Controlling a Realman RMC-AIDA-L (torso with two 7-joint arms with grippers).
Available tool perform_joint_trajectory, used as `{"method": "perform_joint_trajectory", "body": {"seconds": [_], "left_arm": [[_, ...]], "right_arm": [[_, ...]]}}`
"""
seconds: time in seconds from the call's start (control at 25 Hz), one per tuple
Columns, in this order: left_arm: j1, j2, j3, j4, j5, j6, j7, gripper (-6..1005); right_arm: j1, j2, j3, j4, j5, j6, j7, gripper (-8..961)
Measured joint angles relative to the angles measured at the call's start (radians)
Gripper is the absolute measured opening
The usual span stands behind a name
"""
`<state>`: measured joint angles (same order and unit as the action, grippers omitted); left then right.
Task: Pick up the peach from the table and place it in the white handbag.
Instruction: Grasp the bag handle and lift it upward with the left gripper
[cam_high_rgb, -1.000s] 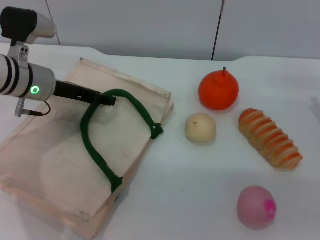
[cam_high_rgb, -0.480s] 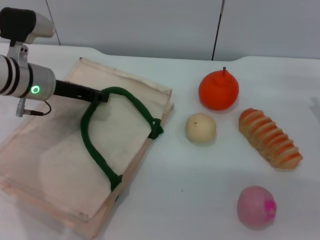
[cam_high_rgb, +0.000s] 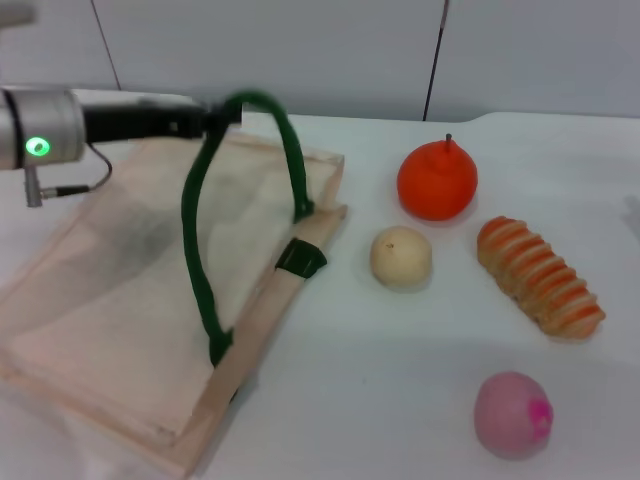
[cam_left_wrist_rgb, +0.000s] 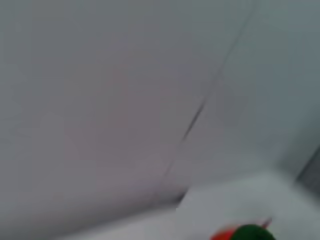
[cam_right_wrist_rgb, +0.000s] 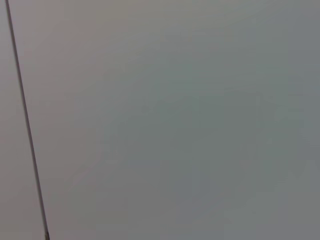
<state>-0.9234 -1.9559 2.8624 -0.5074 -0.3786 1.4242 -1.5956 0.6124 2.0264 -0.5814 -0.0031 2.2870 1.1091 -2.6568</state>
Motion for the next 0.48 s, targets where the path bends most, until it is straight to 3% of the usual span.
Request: {"method": "perform_joint_trajectory", "body": {"seconds": [0.2,0.28,0.32,0.48], "left_arm": [[0.091,0.026,0.000,-0.023,-0.271,0.260,0.110,124],[0.099,0.031,0.000,-0.024,-0.293,0.287,0.111,123],[0.117,0.050,0.000,-0.025,-0.328,0.346,0.101,123],[0.125,0.063,0.001,-0.053,-0.348,0.422,0.063,124]], "right_arm": [[0.003,0.000,0.000,-0.001,0.000,0.000,0.000,897],[0.002,0.000,0.001,-0.002,0.001,0.000,0.000,897],[0.002,0.000,0.004,-0.002,0.002,0.000,0.000,897],[0.001,0.000,0.011,-0.002,0.003,0.000,0.000,897]]}}
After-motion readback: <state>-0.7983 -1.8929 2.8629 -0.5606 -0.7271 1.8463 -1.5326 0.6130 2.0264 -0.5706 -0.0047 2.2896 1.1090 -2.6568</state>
